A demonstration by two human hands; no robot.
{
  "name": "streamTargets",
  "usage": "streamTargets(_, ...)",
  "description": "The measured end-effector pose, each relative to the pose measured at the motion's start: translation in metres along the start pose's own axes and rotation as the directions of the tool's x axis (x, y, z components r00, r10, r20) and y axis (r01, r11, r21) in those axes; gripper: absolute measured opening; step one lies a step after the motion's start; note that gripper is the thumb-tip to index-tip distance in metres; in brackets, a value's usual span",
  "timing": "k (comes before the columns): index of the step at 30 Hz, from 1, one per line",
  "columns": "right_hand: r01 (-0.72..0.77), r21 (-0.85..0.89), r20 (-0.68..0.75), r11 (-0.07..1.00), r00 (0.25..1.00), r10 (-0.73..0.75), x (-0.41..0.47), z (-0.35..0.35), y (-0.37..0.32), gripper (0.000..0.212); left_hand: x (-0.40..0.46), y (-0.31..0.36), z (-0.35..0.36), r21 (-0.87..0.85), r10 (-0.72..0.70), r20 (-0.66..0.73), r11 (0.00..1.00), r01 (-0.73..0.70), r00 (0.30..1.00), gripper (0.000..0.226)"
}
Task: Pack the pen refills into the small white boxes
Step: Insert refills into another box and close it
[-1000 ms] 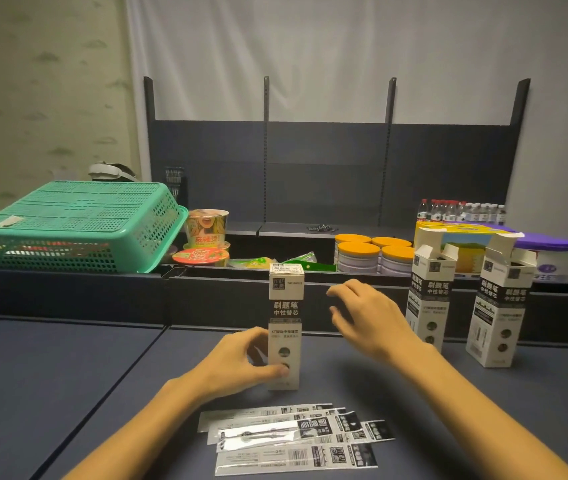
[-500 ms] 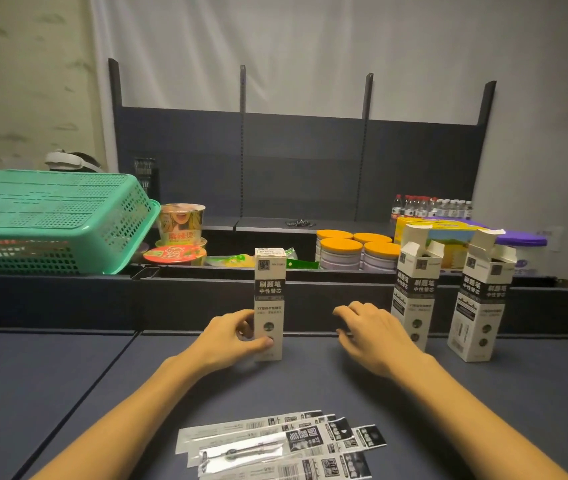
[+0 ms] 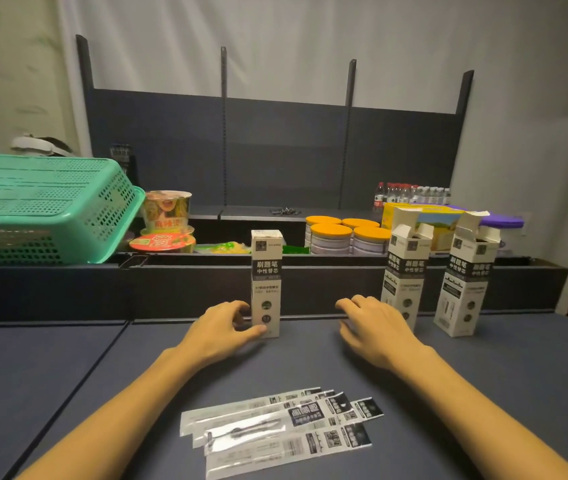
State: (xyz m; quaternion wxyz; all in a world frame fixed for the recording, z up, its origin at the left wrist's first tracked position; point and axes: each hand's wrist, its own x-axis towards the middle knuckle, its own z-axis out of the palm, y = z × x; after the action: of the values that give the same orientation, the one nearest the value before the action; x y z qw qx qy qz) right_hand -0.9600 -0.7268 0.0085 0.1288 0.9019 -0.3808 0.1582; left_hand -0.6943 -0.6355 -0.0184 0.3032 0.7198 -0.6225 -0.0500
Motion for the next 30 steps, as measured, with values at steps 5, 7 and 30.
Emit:
streamTargets(5,-0.014,0.006,-0.013,1.000,1.000,0.014,-0.011,-0.009,-0.009,0.043,-0.021,0.005,-0.016,0.320,0.025,-0.076,0.947,0.001,0.997,0.061)
streamTargets(7,-0.002,0.021,-0.025,1.000,1.000,0.002,-0.013,-0.016,-0.013,0.043,-0.029,0.007,-0.024,0.373,0.035,-0.108,0.928,0.008,0.994,0.059)
streamTargets(30,0.055,0.235,-0.033,0.971,0.998,-0.048,-0.085,-0.044,-0.023,0.041,-0.151,0.046,-0.026,0.392,-0.037,-0.247,0.910,0.135,0.968,0.041)
